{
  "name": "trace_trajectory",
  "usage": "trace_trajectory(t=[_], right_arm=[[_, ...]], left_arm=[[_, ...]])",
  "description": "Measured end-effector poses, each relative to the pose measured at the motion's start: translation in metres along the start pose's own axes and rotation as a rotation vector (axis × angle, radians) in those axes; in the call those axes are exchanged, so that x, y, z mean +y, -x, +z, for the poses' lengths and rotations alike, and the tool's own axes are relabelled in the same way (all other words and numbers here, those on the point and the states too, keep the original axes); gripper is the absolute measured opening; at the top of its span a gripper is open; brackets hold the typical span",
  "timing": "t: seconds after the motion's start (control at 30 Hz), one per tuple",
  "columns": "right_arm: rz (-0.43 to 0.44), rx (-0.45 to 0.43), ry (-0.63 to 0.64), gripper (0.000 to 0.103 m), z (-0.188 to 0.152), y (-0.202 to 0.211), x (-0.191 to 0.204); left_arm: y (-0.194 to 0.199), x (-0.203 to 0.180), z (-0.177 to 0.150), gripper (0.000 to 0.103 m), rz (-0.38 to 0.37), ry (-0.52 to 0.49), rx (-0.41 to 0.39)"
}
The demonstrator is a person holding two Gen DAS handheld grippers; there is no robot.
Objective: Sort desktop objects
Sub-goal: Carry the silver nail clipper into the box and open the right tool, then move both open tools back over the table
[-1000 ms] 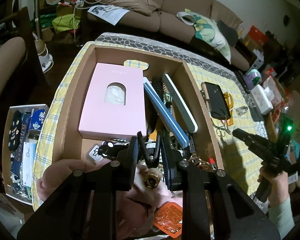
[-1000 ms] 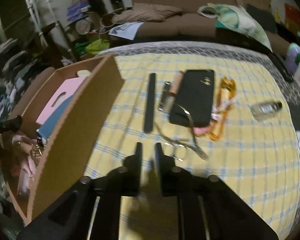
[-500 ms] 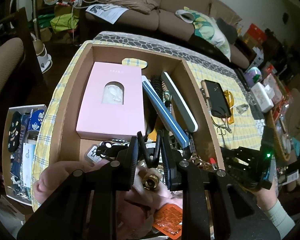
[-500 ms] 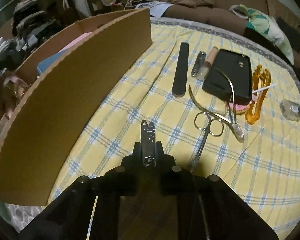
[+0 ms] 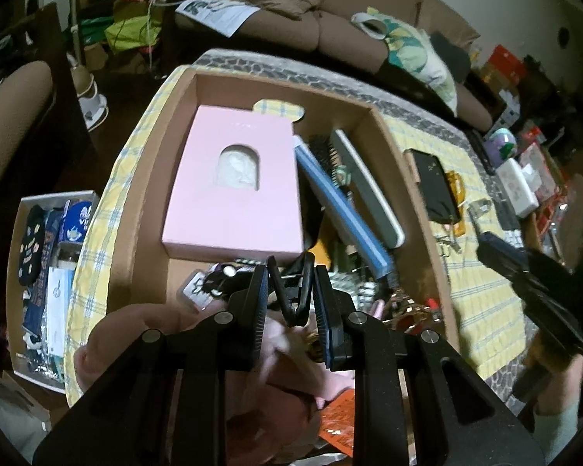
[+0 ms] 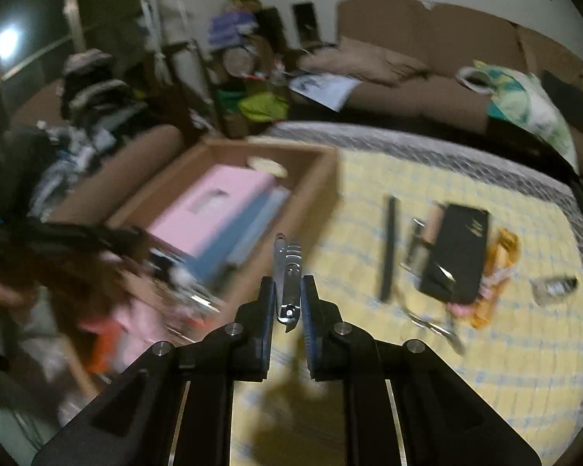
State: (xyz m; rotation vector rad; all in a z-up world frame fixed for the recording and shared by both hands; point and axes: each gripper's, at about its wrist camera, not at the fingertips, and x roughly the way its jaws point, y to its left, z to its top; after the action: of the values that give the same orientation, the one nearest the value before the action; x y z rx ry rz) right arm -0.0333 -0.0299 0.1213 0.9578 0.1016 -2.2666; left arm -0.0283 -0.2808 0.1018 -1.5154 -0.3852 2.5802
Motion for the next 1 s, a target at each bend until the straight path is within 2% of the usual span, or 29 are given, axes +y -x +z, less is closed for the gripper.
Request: trace_trajectory(t=[0.07, 0.2, 0.4, 0.47, 0.57, 0.6, 0.73, 0.8, 0.87, 0.93, 1.0], right_arm=[[0.061, 0.007, 0.012, 0.012, 0.006, -0.009, 0.022], [0.125, 0.039, 0.06, 0.012, 0.011, -0.032, 0.059], [0.149, 0.087, 0.08, 0.014, 0.009, -0.066, 0.087], [0.14, 0.1, 0.086, 0.014, 0.008, -0.071, 0.09], [0.129, 0.084, 0.089, 0.032, 0.008, -0.066, 0.088], [0.126, 0.078, 0.085, 0.038, 0.008, -0.064, 0.086], [0.102, 0.057, 0.056, 0.046, 0.009, -0.052, 0.072], [0.081, 0.047, 0.036, 0.055, 0.008, -0.044, 0.063], [0.061, 0.037, 0.016, 0.063, 0.008, -0.037, 0.053], [0.036, 0.029, -0.004, 0.079, 0.006, -0.028, 0.044], [0.001, 0.026, -0.029, 0.095, 0.005, -0.017, 0.031]], left_arm=[[-0.005, 0.003, -0.001, 0.021, 0.02, 0.007, 0.012], [-0.011, 0.011, -0.002, 0.021, 0.057, 0.022, 0.019], [-0.009, 0.023, -0.001, 0.021, 0.099, 0.051, 0.006], [-0.006, 0.025, 0.0, 0.028, 0.116, 0.05, -0.003], [0.001, 0.023, 0.001, 0.042, 0.141, 0.038, -0.028], [0.003, 0.023, 0.001, 0.043, 0.145, 0.036, -0.035], [0.009, 0.021, 0.003, 0.051, 0.147, 0.04, -0.055], [0.011, 0.018, 0.003, 0.059, 0.154, 0.035, -0.062], [0.015, 0.011, 0.003, 0.081, 0.185, 0.018, -0.086], [0.02, 0.001, 0.004, 0.094, 0.213, -0.002, -0.116], [0.024, -0.008, 0.004, 0.1, 0.216, -0.013, -0.136]])
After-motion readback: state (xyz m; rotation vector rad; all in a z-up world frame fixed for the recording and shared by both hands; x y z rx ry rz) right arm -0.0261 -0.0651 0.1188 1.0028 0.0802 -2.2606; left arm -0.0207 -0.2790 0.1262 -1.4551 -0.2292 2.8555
